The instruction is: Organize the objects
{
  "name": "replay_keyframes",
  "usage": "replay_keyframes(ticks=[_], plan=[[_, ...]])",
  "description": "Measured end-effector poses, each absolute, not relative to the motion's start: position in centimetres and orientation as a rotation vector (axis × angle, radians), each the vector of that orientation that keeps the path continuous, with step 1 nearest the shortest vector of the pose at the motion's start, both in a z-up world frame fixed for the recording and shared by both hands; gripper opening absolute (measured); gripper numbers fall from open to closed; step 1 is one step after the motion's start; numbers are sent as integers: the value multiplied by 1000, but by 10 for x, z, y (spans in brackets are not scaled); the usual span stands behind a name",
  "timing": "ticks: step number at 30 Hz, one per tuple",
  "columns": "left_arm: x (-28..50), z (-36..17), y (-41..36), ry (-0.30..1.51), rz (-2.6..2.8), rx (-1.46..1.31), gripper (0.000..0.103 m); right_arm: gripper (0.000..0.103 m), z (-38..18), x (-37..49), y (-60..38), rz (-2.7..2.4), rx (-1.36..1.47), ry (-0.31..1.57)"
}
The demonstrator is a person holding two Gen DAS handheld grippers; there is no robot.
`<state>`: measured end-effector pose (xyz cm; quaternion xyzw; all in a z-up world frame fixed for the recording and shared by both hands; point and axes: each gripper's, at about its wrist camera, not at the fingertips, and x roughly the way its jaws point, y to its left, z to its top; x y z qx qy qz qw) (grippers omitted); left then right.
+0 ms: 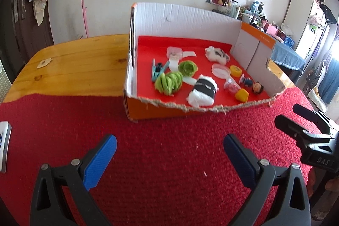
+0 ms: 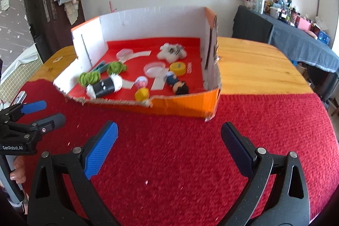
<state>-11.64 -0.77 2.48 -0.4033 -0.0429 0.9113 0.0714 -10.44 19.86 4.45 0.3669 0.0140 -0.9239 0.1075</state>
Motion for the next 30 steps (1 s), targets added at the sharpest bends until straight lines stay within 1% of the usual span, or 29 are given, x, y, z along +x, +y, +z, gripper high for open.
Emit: replay_keyframes(ticks=[3, 7, 15, 19, 25, 30], plan=[[-114, 18, -6, -139, 2716, -1248, 103, 100, 39, -103, 194, -2712, 1112, 63], [-116, 7, -2, -126, 2706, -1301, 103, 100, 29, -105, 195, -2699, 1173, 41], [-120, -1, 6, -18, 2758, -1336, 103, 100, 12, -113, 192, -2662, 1316, 64], [-121, -3, 8, 9, 2770, -1349, 103, 100, 11, -113, 188, -2670, 1333, 110], [-122, -3, 8, 0, 2784, -1357, 103, 102, 10, -115, 191, -2685, 1351, 87], [-123, -3, 9, 14, 2790, -1365, 103, 103, 10, -117, 189, -2690, 1364, 103]])
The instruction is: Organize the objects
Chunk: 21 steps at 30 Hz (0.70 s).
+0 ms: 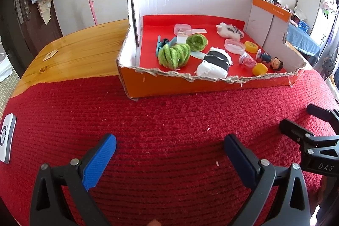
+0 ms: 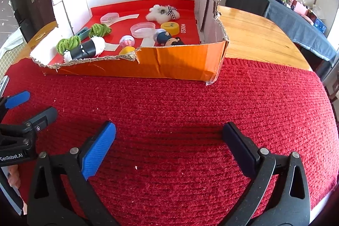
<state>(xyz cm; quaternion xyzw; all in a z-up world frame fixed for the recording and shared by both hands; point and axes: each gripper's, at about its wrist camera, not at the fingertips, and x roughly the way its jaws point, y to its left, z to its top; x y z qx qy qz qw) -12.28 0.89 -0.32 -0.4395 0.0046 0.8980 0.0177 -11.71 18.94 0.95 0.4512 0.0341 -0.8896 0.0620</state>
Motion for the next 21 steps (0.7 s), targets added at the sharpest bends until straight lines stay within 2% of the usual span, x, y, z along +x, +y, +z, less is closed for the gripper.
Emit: replay_keyframes(ticks=[21], plan=[[-124, -3, 10, 18, 2796, -1368, 103, 103, 9, -117, 189, -2690, 1364, 108]])
